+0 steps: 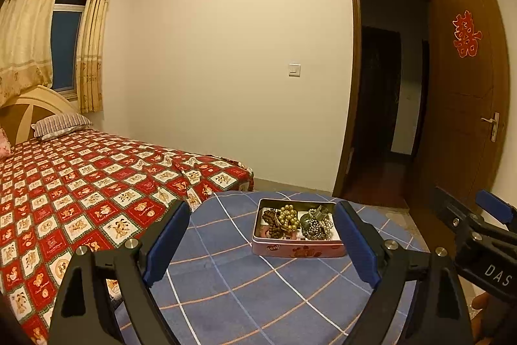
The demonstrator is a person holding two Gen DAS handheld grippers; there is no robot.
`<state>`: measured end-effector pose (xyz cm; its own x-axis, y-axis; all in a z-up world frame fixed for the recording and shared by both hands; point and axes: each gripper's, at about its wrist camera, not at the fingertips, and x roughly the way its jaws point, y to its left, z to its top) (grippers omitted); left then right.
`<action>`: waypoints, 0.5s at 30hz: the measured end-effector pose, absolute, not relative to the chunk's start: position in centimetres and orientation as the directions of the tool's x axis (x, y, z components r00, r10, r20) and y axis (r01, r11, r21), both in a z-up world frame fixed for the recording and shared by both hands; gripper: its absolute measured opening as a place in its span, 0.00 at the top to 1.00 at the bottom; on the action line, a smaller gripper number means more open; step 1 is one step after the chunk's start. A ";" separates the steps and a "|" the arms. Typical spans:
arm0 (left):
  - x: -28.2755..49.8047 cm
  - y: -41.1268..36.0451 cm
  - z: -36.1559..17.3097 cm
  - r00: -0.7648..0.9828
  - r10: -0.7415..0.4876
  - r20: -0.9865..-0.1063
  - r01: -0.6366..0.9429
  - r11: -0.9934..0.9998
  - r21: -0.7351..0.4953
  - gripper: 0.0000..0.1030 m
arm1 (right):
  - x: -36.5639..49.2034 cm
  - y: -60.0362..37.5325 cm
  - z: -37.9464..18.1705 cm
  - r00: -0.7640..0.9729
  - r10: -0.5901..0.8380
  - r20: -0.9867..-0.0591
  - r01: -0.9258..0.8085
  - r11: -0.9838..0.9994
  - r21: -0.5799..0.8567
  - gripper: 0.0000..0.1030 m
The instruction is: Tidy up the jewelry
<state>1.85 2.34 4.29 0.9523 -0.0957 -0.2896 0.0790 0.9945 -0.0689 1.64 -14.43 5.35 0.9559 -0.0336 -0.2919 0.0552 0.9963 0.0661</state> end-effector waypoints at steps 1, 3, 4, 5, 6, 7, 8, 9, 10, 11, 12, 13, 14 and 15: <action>1.9 2.4 4.3 0.952 -0.095 -0.291 0.078 0.995 -0.069 0.12 | 1.6 -14.4 5.4 0.956 -0.033 -0.292 0.055 0.996 0.067 0.00; 1.9 2.4 4.3 0.952 -0.090 -0.291 0.073 0.995 -0.067 0.12 | 1.6 -14.4 5.4 0.956 -0.036 -0.291 0.058 0.996 0.067 0.00; 2.0 2.4 4.2 0.953 -0.087 -0.292 0.071 0.995 -0.064 0.12 | 1.6 -14.4 5.4 0.956 -0.037 -0.291 0.059 0.996 0.067 0.00; 2.0 2.4 4.2 0.953 -0.083 -0.293 0.068 0.996 -0.060 0.12 | 1.6 -14.4 5.4 0.956 -0.038 -0.291 0.060 0.996 0.068 0.00; 2.1 2.3 4.2 0.953 -0.079 -0.293 0.065 0.996 -0.057 0.12 | 1.7 -14.5 5.3 0.956 -0.037 -0.291 0.060 0.996 0.068 0.00; 2.1 2.2 4.2 0.954 -0.073 -0.290 0.060 0.997 -0.052 0.12 | 1.7 -14.5 5.3 0.956 -0.037 -0.292 0.060 0.996 0.068 0.00; 2.1 2.1 4.2 0.957 -0.062 -0.284 0.052 0.998 -0.042 0.12 | 1.7 -14.5 5.3 0.955 -0.038 -0.294 0.060 0.996 0.067 0.00; 2.1 2.0 4.1 0.959 -0.053 -0.278 0.045 0.998 -0.034 0.12 | 1.7 -14.5 5.3 0.955 -0.038 -0.295 0.060 0.996 0.067 0.00; 2.1 1.9 4.1 0.962 -0.044 -0.270 0.040 0.999 -0.021 0.12 | 1.7 -14.5 5.3 0.954 -0.038 -0.297 0.060 0.996 0.067 0.00; 2.1 1.8 4.1 0.964 -0.037 -0.263 0.036 0.999 -0.007 0.12 | 1.7 -14.6 5.2 0.954 -0.038 -0.298 0.061 0.996 0.066 0.00; 2.2 1.7 4.1 0.966 -0.028 -0.258 0.032 0.999 0.011 0.12 | 1.7 -14.6 5.3 0.953 -0.039 -0.299 0.061 0.996 0.066 0.00; 2.2 1.6 4.1 0.967 -0.023 -0.255 0.029 0.999 0.022 0.12 | 1.7 -14.6 5.3 0.953 -0.039 -0.299 0.062 0.996 0.065 0.00; 2.2 1.5 4.1 0.968 -0.019 -0.251 0.028 0.999 0.031 0.12 | 1.8 -14.6 5.3 0.954 -0.040 -0.299 0.062 0.996 0.065 0.00; 2.2 1.5 4.1 0.968 -0.019 -0.250 0.028 0.999 0.031 0.12 | 1.7 -14.7 5.3 0.954 -0.041 -0.298 0.064 0.996 0.066 0.00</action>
